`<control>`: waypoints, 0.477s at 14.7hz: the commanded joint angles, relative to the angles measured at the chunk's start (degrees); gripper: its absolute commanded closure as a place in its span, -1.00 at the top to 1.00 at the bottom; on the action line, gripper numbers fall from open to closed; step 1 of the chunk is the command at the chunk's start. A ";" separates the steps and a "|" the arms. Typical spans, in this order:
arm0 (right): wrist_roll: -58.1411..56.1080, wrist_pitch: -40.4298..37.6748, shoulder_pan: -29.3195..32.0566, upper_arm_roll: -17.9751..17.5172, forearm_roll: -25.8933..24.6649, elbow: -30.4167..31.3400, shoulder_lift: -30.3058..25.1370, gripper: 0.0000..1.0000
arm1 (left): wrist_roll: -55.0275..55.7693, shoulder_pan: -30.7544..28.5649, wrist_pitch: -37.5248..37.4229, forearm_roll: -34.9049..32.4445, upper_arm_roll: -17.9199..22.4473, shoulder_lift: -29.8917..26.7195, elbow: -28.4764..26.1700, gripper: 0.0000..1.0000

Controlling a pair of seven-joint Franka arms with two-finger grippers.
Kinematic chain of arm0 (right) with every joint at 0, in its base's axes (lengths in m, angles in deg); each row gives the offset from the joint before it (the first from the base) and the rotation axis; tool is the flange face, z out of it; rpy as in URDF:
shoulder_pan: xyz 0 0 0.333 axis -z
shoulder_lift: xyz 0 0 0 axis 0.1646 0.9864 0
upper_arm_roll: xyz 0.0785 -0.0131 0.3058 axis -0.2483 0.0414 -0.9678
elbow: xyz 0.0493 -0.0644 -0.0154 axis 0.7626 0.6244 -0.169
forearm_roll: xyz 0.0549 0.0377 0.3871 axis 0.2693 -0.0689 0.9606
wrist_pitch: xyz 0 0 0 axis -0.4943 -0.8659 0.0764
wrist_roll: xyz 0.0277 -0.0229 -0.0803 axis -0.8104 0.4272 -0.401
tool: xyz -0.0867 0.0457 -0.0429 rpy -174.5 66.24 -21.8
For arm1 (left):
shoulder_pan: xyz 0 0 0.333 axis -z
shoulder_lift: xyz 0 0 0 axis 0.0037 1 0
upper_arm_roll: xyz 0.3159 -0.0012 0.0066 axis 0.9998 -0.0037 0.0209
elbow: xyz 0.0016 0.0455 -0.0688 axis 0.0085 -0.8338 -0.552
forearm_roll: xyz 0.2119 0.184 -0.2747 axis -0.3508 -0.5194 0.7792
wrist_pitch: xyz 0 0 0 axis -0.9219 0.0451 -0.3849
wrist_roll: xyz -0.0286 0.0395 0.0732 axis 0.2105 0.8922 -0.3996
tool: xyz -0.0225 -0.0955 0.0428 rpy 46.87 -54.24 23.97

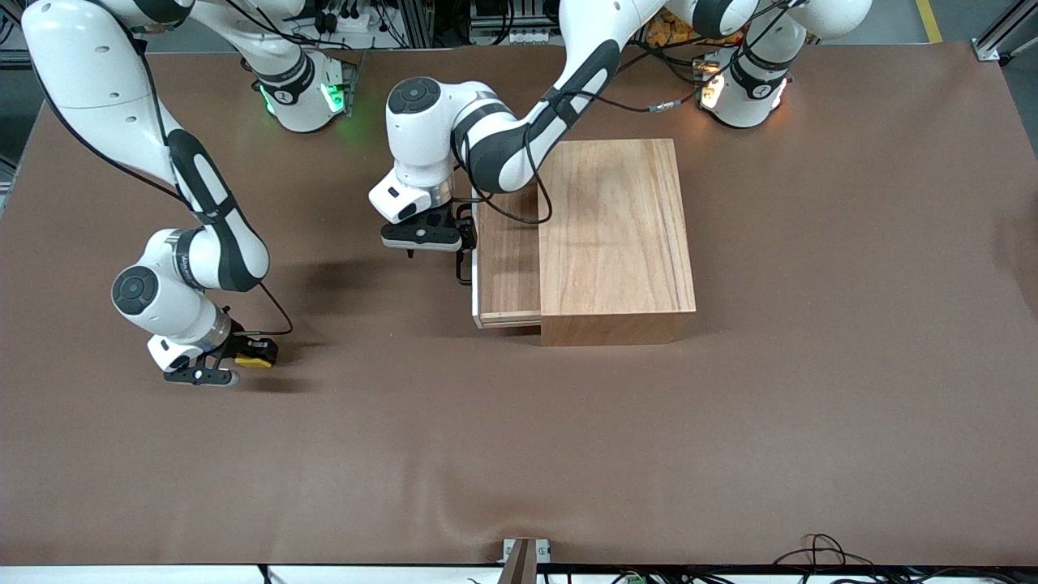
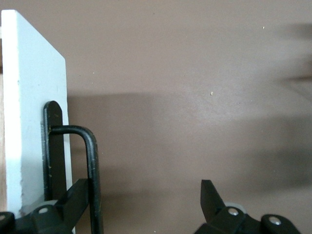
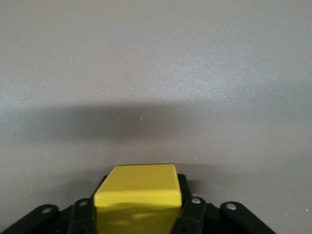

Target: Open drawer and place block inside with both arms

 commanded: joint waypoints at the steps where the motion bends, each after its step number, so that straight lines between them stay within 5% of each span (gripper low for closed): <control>1: -0.59 -1.17 0.25 -0.06 -0.41 1.52 -4.35 -0.72 | -0.78 -0.14 2.34 1.90 -0.06 0.42 1.65 1.00; 7: -2.71 -25.76 0.87 -0.06 -0.41 -2.25 -17.37 -0.72 | -0.43 -0.14 2.16 2.87 0.03 -0.37 1.57 1.00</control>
